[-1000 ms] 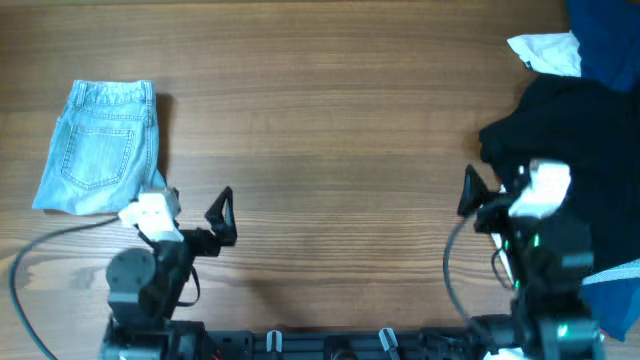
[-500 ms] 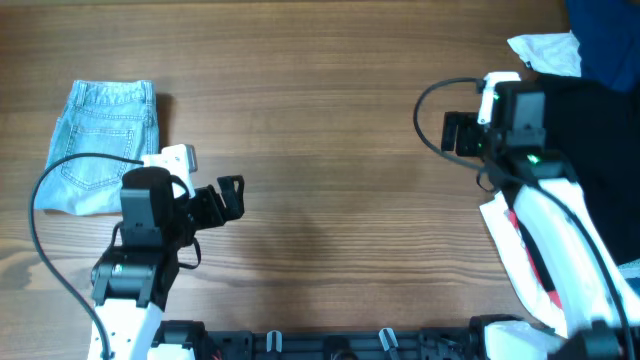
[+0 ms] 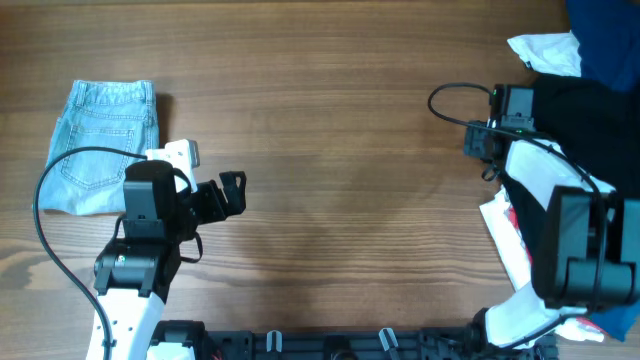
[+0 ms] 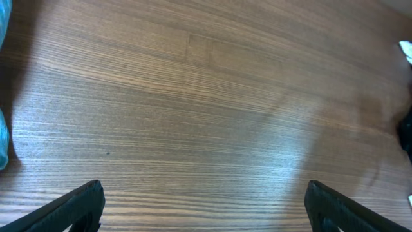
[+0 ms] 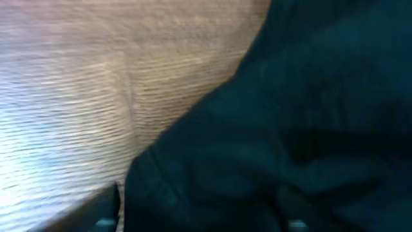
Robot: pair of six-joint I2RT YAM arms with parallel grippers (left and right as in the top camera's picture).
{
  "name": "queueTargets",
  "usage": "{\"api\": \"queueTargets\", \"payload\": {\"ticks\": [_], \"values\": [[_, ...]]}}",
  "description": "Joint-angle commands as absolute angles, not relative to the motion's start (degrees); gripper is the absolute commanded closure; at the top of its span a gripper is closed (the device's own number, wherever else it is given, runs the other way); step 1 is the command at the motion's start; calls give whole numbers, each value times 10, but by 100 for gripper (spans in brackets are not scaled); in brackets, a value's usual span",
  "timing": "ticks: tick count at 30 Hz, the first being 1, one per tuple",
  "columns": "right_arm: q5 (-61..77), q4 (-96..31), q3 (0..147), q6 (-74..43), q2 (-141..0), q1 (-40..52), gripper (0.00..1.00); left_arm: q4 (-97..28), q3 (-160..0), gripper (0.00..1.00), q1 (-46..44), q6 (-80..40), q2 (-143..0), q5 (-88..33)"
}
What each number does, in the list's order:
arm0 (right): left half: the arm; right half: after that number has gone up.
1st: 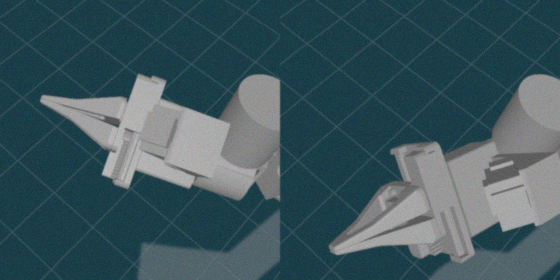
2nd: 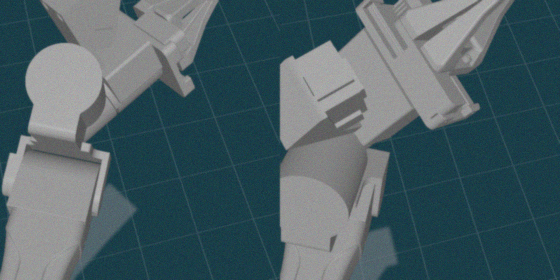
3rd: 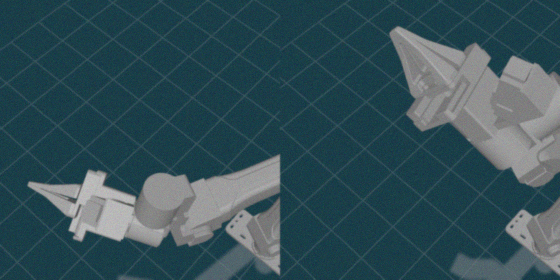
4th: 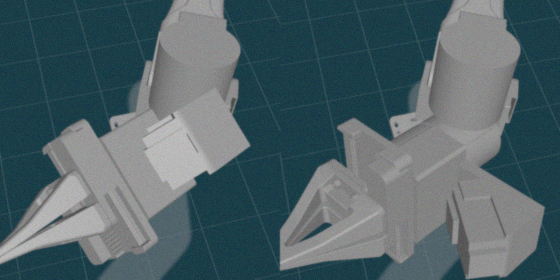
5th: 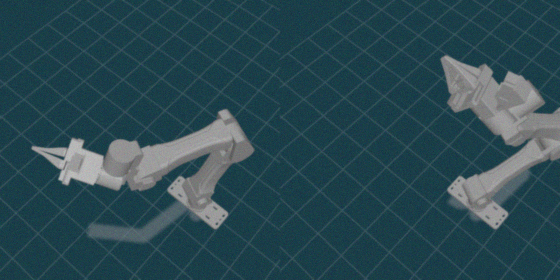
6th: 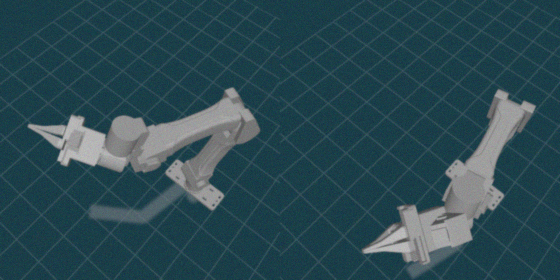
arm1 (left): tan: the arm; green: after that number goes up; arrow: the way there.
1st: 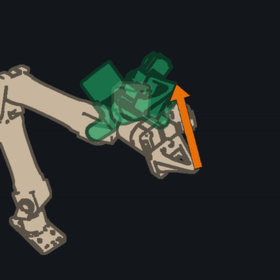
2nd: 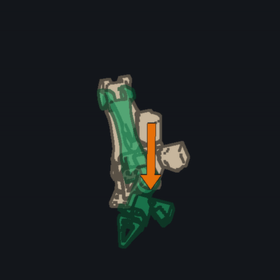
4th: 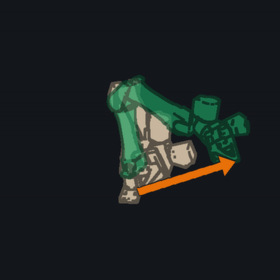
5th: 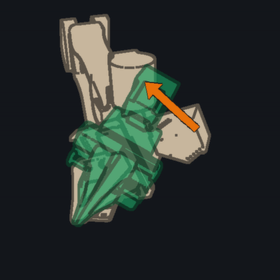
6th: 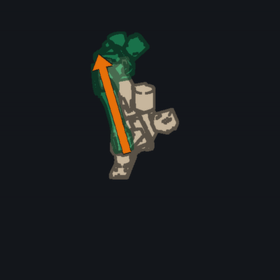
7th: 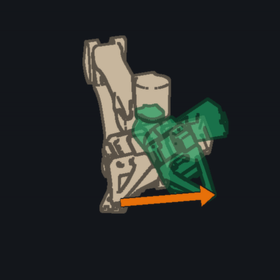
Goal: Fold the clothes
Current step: 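Reach the right gripper to the clothes pile and grasp the black garment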
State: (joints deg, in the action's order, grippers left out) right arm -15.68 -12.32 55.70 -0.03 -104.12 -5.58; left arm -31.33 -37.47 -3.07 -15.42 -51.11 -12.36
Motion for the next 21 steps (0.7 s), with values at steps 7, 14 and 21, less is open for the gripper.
{"api": "queueTargets", "payload": {"ticks": [7,14,21], "values": [[-163,-171,602,-14,-922,-57,96,-311,-386,0,-34,-159,-512,-135],[-49,-238,653,19,-683,-55,96,-311,-386,0,-34,-159,-512,-135],[223,-246,652,13,-630,103,96,-311,-386,0,-34,-159,-512,-143]]}}
